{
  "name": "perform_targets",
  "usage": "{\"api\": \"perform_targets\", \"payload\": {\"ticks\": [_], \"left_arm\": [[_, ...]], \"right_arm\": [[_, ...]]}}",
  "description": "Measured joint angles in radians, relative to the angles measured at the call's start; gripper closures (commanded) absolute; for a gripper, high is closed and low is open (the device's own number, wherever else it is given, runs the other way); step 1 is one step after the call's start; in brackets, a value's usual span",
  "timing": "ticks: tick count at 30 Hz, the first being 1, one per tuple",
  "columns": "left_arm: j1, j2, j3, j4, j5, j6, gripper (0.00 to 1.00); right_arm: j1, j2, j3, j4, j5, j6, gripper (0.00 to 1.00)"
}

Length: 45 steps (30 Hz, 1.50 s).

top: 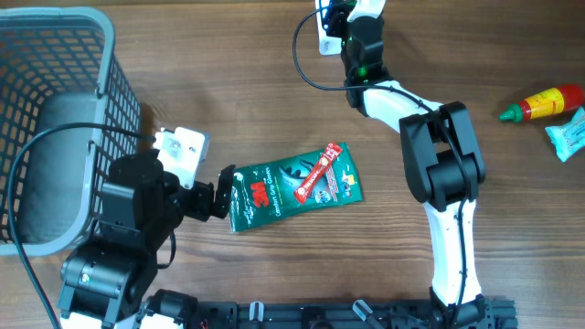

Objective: Scan the item barcode
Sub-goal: 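Carry the jar up to the white scanner with the right gripper, then move the jar to the right edge and release it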

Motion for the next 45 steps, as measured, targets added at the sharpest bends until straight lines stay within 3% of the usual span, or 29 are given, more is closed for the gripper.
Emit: {"api": "perform_targets", "payload": {"ticks": [4,8,10,13,19,28,33,34,35,40,45], "left_arm": [[0.000,0.000,0.000,0.000,0.000,0.000,0.00],[0.000,0.000,0.000,-0.001,0.000,0.000,0.00],[0.000,0.000,0.000,0.000,0.000,0.000,0.00],[0.000,0.000,0.000,-0.004,0.000,0.000,0.00],[0.000,0.000,0.000,0.000,0.000,0.000,0.00],[0.000,0.000,0.000,0.000,0.000,0.000,0.00],[0.000,0.000,0.000,0.000,0.000,0.000,0.00],[0.000,0.000,0.000,0.000,0.000,0.000,0.00],[0.000,0.000,0.000,0.000,0.000,0.000,0.00],[0.000,0.000,0.000,0.000,0.000,0.000,0.00],[0.000,0.000,0.000,0.000,0.000,0.000,0.00]], "right_arm": [[-0.003,-0.017,0.004,-0.181,-0.008,0.001,0.44],[-0.025,-0.144,0.003,-0.451,-0.018,0.001,0.44],[-0.096,-0.369,0.017,-0.732,-0.023,0.028,0.43],[-0.187,-0.512,0.041,-1.006,-0.020,0.081,0.41],[-0.532,-0.595,0.019,-1.584,0.006,0.245,0.41],[-0.894,-0.479,-0.148,-1.520,-0.087,0.352,0.41],[-0.900,-0.396,-0.154,-1.474,-0.114,0.354,0.30],[-0.898,-0.385,-0.154,-1.464,-0.116,0.354,0.20],[-0.898,-0.374,-0.154,-1.455,-0.120,0.354,0.00],[-0.898,-0.360,-0.152,-1.446,-0.124,0.326,0.00],[-0.898,-0.431,-0.098,-1.593,-0.189,0.312,0.00]]}}
